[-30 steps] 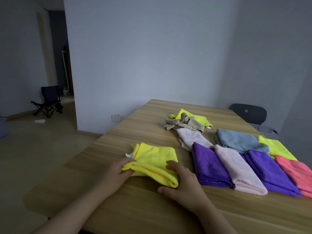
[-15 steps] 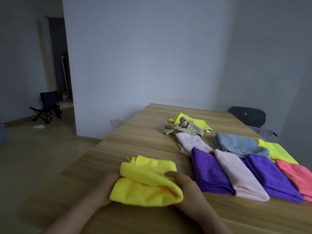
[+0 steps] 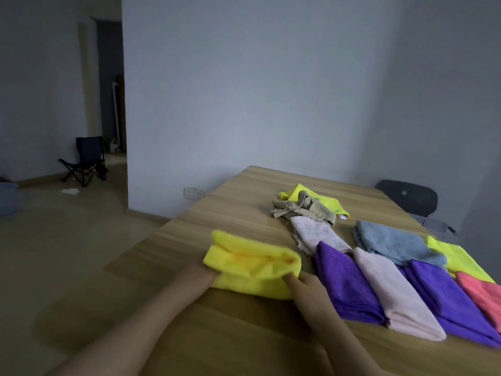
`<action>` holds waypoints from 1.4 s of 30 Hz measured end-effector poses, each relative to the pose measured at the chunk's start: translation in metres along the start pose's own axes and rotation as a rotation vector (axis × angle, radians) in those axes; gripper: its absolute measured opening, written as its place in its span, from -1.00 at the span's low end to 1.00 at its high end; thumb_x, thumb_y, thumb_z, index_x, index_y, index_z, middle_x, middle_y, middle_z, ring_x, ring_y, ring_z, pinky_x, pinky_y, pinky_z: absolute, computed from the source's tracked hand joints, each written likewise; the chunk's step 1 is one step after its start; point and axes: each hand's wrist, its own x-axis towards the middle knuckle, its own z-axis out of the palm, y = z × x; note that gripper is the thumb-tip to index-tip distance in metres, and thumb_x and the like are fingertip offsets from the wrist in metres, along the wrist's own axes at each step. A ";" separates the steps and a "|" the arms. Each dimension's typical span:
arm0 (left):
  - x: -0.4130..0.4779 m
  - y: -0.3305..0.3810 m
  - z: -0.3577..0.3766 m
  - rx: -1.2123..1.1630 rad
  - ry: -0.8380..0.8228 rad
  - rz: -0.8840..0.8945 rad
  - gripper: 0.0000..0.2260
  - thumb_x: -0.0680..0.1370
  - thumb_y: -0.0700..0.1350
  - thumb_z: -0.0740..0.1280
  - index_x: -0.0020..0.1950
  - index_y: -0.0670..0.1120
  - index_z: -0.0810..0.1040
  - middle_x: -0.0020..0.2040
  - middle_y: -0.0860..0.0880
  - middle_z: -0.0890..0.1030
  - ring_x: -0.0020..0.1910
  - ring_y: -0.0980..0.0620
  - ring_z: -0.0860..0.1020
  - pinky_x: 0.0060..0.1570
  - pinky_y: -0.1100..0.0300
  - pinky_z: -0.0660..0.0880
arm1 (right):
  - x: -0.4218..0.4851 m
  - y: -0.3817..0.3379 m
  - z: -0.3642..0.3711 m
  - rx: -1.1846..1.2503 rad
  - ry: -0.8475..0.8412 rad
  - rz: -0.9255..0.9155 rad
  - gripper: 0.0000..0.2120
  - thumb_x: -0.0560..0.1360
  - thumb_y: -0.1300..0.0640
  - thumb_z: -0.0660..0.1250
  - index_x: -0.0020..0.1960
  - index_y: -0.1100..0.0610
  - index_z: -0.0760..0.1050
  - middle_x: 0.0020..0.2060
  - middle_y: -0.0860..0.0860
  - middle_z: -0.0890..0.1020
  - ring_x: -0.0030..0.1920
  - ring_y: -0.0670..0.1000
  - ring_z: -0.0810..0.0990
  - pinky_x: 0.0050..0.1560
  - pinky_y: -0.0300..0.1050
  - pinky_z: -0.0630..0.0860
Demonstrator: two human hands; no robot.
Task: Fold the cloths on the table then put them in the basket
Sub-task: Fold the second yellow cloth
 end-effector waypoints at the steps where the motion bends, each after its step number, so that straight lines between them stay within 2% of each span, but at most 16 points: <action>1: 0.000 0.005 0.004 -0.048 0.008 -0.025 -0.67 0.28 0.21 0.22 -0.09 0.09 0.58 -0.07 0.17 0.58 -0.04 0.12 0.54 -0.07 0.23 0.44 | 0.004 -0.003 0.000 0.067 0.018 0.057 -0.58 0.53 -0.18 0.18 -0.11 0.18 0.53 -0.29 0.02 0.52 -0.26 -0.01 0.48 -0.26 -0.13 0.35; 3: 0.002 0.006 0.008 -0.095 0.069 -0.052 -0.53 0.28 0.28 0.20 -0.10 -0.03 0.62 -0.06 0.01 0.66 -0.02 -0.02 0.59 0.05 0.09 0.49 | 0.009 -0.004 0.003 0.101 0.091 0.113 -0.51 0.51 -0.25 0.15 -0.20 0.17 0.52 -0.38 -0.01 0.47 -0.32 -0.03 0.46 -0.30 -0.14 0.32; 7: -0.001 0.000 0.007 -0.076 0.066 -0.079 -0.53 0.34 0.31 0.21 -0.12 -0.05 0.62 -0.14 0.00 0.67 -0.09 -0.02 0.60 0.05 0.05 0.50 | 0.006 0.005 0.013 0.007 0.280 0.060 -0.54 0.53 -0.15 0.21 -0.43 0.10 0.32 -0.52 -0.05 0.38 -0.44 -0.06 0.37 -0.42 -0.14 0.24; 10: 0.006 -0.003 0.012 -0.003 0.137 -0.076 -0.70 0.49 0.15 0.32 -0.16 -0.08 0.53 -0.20 -0.01 0.60 -0.10 -0.08 0.58 -0.13 0.08 0.44 | 0.007 0.004 0.014 -0.024 0.317 0.027 -0.77 0.54 -0.02 0.25 -0.22 0.08 0.39 -0.36 -0.08 0.49 -0.33 -0.09 0.44 -0.35 -0.14 0.32; 12: 0.008 0.003 0.017 0.096 0.210 -0.099 -0.81 0.50 0.06 0.34 -0.09 -0.01 0.40 -0.17 0.04 0.50 -0.07 -0.09 0.54 -0.17 0.12 0.36 | 0.008 0.002 0.015 -0.032 0.339 0.051 -0.90 0.52 0.05 0.26 -0.06 0.04 0.35 -0.31 -0.09 0.49 -0.25 -0.01 0.48 -0.24 -0.14 0.35; 17: 0.007 0.005 0.024 0.224 0.219 -0.075 -0.71 0.52 -0.04 0.27 0.16 0.13 0.24 -0.04 0.07 0.42 0.05 -0.11 0.52 -0.12 0.13 0.33 | 0.004 0.000 0.021 -0.115 0.364 0.044 -0.80 0.49 0.17 0.21 0.02 0.01 0.22 -0.16 0.06 0.56 -0.10 0.17 0.54 -0.15 -0.07 0.42; 19: 0.006 0.001 0.025 0.219 0.147 0.007 -0.70 0.53 -0.12 0.22 0.17 0.20 0.29 0.03 0.08 0.39 0.10 -0.08 0.48 -0.03 0.13 0.36 | 0.003 0.002 0.021 -0.172 0.366 -0.014 -0.75 0.46 0.26 0.19 0.10 0.06 0.30 -0.09 0.05 0.49 -0.06 0.16 0.51 -0.14 -0.06 0.41; 22: 0.005 -0.003 0.027 0.404 0.136 0.149 -0.74 0.53 -0.18 0.20 0.04 0.20 0.47 0.12 0.07 0.37 0.10 -0.02 0.47 0.04 0.17 0.39 | 0.005 0.006 0.020 -0.291 0.343 -0.085 -0.59 0.45 0.33 0.15 0.25 0.05 0.40 0.02 0.05 0.37 0.03 0.11 0.43 -0.03 -0.10 0.43; 24: 0.004 -0.003 0.029 0.508 0.141 0.155 -0.71 0.55 -0.14 0.16 0.13 0.22 0.48 0.28 0.09 0.31 0.16 0.02 0.45 0.13 0.17 0.36 | 0.006 0.008 0.021 -0.427 0.302 -0.119 -0.52 0.49 0.31 0.12 0.32 -0.06 0.38 0.20 0.06 0.32 0.17 0.09 0.35 0.09 -0.11 0.43; 26: 0.004 -0.005 0.032 0.678 0.164 0.143 -0.66 0.57 -0.06 0.11 0.30 0.23 0.37 0.39 0.09 0.23 0.25 0.03 0.40 0.21 0.12 0.30 | 0.006 0.009 0.022 -0.546 0.264 -0.127 -0.51 0.53 0.26 0.08 0.37 -0.14 0.31 0.39 0.01 0.21 0.30 0.09 0.25 0.19 -0.08 0.38; 31: 0.004 0.001 0.023 0.843 0.060 0.106 -0.62 0.58 0.03 0.02 0.40 0.23 0.25 0.55 0.07 -0.11 0.47 -0.05 0.06 0.36 -0.02 0.10 | 0.008 0.008 0.025 -0.552 0.256 -0.059 -0.58 0.59 0.14 0.00 0.44 0.06 0.20 0.50 -0.02 0.11 0.42 0.10 0.16 0.34 -0.01 0.21; 33: 0.006 0.003 0.017 0.847 0.077 0.299 -0.62 0.57 -0.04 0.07 0.38 0.18 0.29 0.54 0.11 -0.23 0.52 0.01 -0.20 0.44 -0.06 -0.12 | 0.006 0.006 0.026 -0.524 0.345 -0.175 -0.57 0.60 0.09 0.04 0.46 0.07 0.19 0.51 -0.01 0.13 0.46 0.05 0.15 0.36 -0.03 0.20; 35: 0.007 0.006 0.014 0.804 0.031 0.519 -0.60 0.57 -0.11 0.11 0.39 0.15 0.30 0.54 0.12 -0.19 0.47 0.11 -0.34 0.43 0.03 -0.28 | 0.004 0.005 0.029 -0.589 0.341 -0.360 -0.55 0.58 0.07 0.10 0.46 0.05 0.23 0.50 -0.01 0.19 0.50 0.05 0.13 0.39 0.00 0.16; 37: 0.008 0.006 0.016 0.782 -0.175 0.535 -0.61 0.62 -0.06 0.05 0.45 0.17 0.23 0.55 0.15 -0.05 0.49 0.17 -0.26 0.44 0.07 -0.26 | 0.007 0.008 0.033 -0.675 0.186 -0.388 -0.55 0.60 0.00 0.02 0.48 -0.01 0.18 0.51 -0.08 0.14 0.52 0.01 0.00 0.44 -0.03 0.02; 39: 0.008 0.003 0.018 0.810 -0.347 0.388 -0.62 0.65 0.04 -0.02 0.47 0.23 0.14 0.53 0.21 0.01 0.50 0.23 -0.14 0.47 0.04 -0.15 | 0.012 0.011 0.034 -0.687 0.071 -0.275 -0.54 0.60 -0.06 -0.05 0.49 -0.03 0.15 0.51 -0.11 0.13 0.52 -0.04 -0.04 0.45 -0.04 -0.03; 42: 0.008 0.004 0.022 0.870 -0.349 0.318 -0.62 0.64 0.11 -0.04 0.47 0.28 0.11 0.53 0.22 0.01 0.50 0.22 -0.08 0.45 0.04 -0.07 | 0.015 0.009 0.032 -0.692 0.055 -0.220 -0.52 0.59 -0.08 -0.04 0.48 -0.02 0.16 0.50 -0.11 0.15 0.52 -0.05 -0.01 0.46 -0.04 -0.04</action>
